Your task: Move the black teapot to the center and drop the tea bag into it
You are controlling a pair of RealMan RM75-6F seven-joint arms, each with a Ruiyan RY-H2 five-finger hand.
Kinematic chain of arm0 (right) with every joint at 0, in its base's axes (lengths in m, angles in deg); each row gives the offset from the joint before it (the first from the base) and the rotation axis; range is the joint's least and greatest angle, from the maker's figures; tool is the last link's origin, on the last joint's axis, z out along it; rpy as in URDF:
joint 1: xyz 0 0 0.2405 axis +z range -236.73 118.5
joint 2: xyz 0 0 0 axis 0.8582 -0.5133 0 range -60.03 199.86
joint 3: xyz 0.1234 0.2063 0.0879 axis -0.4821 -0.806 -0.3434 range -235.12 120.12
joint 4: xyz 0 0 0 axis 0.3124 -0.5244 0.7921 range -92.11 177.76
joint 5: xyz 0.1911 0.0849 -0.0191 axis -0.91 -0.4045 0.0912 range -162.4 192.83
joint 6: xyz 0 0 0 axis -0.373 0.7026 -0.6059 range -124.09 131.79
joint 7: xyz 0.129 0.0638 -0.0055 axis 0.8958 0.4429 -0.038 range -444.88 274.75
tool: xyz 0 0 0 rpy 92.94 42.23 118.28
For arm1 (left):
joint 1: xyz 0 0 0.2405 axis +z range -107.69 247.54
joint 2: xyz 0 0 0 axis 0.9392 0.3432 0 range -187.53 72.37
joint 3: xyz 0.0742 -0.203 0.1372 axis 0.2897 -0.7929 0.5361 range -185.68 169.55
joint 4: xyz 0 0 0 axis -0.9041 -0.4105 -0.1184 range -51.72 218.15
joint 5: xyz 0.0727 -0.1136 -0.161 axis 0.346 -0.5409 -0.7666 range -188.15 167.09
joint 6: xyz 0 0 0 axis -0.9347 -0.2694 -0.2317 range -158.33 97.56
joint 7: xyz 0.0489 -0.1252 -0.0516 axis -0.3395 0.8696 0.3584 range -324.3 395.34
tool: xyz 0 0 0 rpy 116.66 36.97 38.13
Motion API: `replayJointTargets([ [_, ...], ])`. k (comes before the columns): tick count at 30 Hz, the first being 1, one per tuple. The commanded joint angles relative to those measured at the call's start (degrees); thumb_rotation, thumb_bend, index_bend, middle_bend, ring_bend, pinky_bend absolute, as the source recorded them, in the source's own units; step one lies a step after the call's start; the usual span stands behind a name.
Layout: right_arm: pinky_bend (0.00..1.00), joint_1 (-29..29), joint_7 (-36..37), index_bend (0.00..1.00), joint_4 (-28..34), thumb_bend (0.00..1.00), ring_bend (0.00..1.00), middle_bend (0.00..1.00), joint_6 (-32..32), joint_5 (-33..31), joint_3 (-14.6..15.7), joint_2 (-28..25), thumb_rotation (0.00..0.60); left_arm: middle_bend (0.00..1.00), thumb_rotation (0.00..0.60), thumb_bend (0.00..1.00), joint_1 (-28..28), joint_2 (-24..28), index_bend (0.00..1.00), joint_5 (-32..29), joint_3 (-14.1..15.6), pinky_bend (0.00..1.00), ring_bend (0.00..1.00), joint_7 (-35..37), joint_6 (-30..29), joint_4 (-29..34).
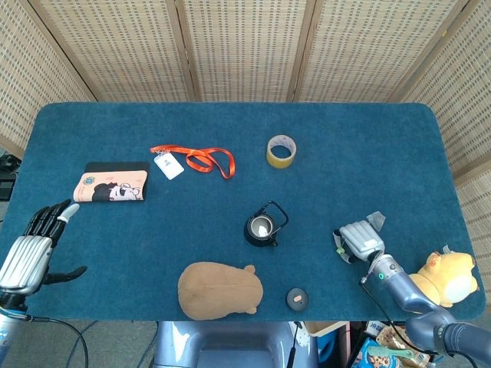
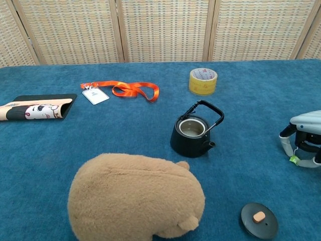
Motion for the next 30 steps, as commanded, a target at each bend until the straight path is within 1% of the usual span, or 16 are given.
replayJointTargets([
  [1, 0.77, -0.02, -0.04, 0.56, -0.08, 0.47, 0.94, 0.92, -0.08, -0.05, -0.02, 0.06, 0.6, 0.0, 0.6, 0.1, -0.03, 0.03, 0.0, -0.01, -0.02, 0.0, 0.0, 0.04, 0.03, -0.01],
  [10, 0.77, -0.21, 0.05, 0.56, -0.4, 0.52, 0.94, 0.92, -0.26, -0.04, 0.01, 0.24, 0.6, 0.0, 0.6, 0.1, -0.02, -0.01, 0.0, -0.13, -0.05, 0.0, 0.0, 0.23, 0.04, -0.1],
  [30, 0.77, -0.65, 0.33, 0.6, -0.39, 0.59, 0.94, 0.92, 0.08, 0.42, -0.02, 0.42, 0.6, 0.0, 0.6, 0.1, -0.03, 0.06, 0.0, -0.04, -0.21, 0.0, 0.0, 0.77, -0.17, -0.21],
])
